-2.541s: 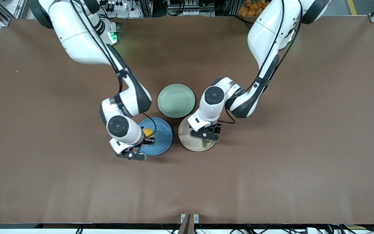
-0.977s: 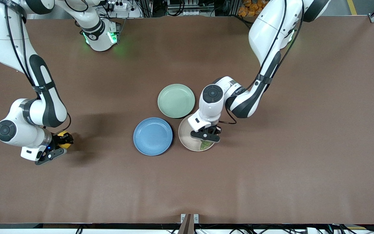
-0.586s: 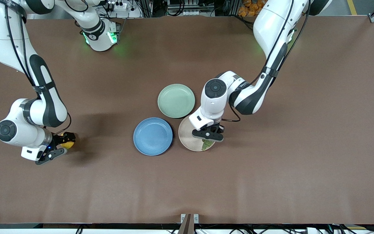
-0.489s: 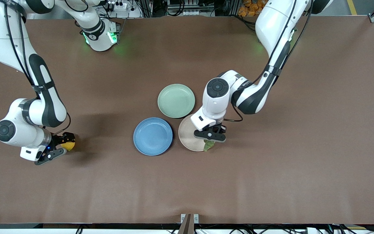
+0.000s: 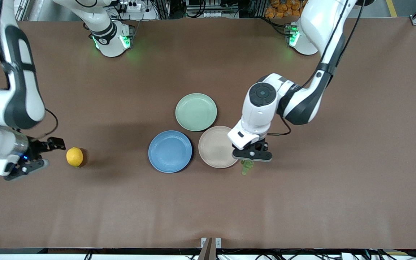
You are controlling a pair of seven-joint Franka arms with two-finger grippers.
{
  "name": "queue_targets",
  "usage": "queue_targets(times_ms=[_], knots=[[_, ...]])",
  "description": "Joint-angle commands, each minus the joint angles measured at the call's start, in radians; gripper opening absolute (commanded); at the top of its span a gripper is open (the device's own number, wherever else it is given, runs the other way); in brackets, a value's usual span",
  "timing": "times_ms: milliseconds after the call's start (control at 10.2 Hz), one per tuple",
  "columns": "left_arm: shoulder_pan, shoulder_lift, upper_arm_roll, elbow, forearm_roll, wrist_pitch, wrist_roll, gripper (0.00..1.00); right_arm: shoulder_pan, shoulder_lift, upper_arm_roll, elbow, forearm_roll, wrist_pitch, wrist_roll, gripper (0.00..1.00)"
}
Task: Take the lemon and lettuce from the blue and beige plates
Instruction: 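Carry the lemon off the blue plate with the right gripper and release it, then lift the lettuce off the beige plate with the left gripper and carry it aside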
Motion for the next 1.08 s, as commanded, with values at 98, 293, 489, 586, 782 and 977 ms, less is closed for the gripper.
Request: queue_targets(times_ms=[98,293,489,586,782,977], knots=[[0.078,-0.097,-0.014,-0.018,-0.033,-0.062,0.022,0.00,0.053,-0.189,0.010,-0.003,0.015,-0.189,0.251,1.00],[0.153,-0.151,-0.013,-0.022,-0.084,-0.105,0.138,0.00,0.071,-0.263,0.041,0.036,0.014,-0.313,0.429,1.00],[0.229,-0.181,-0.011,-0.025,-0.085,-0.183,0.243,0.00,0.070,-0.291,0.056,0.056,0.015,-0.338,0.433,1.00],[0.272,-0.184,-0.011,-0.031,-0.085,-0.198,0.324,0.00,0.071,-0.292,0.068,0.062,0.014,-0.349,0.430,1.00],[0.360,-0.171,-0.011,-0.037,-0.087,-0.198,0.458,0.00,0.068,-0.294,0.076,0.063,-0.003,-0.337,0.417,1.00],[0.409,-0.139,-0.011,-0.051,-0.087,-0.198,0.470,0.00,0.068,-0.296,0.072,0.062,-0.003,-0.335,0.384,1.00]])
